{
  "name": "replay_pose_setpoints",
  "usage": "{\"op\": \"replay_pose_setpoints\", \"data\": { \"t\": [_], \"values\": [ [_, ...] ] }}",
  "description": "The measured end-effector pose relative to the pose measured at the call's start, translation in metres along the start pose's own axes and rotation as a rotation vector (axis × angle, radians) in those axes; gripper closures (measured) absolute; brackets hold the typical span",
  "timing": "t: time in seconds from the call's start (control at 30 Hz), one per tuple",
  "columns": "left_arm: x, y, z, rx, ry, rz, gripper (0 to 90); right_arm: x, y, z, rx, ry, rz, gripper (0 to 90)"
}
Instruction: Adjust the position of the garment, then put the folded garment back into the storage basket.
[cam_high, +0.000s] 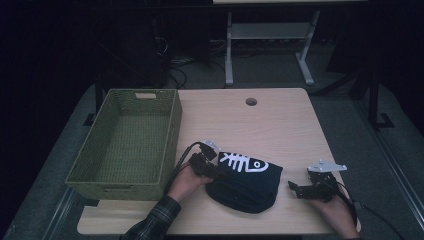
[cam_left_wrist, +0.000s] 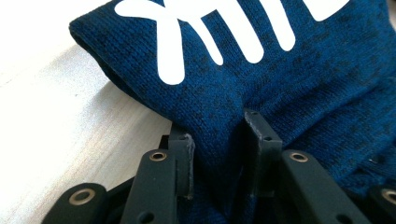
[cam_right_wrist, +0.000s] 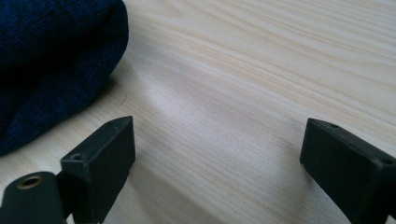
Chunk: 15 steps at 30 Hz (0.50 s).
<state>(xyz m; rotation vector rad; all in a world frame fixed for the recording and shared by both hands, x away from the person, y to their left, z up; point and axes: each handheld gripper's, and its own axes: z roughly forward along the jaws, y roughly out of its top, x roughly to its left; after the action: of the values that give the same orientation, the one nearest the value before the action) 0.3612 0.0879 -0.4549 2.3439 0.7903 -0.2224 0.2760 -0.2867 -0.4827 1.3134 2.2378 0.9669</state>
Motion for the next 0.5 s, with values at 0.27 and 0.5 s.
{"op": "replay_pose_setpoints", "data": {
  "t": [0.27,0.5],
  "values": [
    [-0.005,0.004,-0.011,-0.005,0.004,-0.006,68.8,0.0,0.0,0.0,0.0,0.0,-0.002,9.8],
    [-0.013,0.013,-0.027,-0.033,0.013,-0.012,68.9,0.0,0.0,0.0,0.001,-0.001,-0.001,9.9]
  ]
}}
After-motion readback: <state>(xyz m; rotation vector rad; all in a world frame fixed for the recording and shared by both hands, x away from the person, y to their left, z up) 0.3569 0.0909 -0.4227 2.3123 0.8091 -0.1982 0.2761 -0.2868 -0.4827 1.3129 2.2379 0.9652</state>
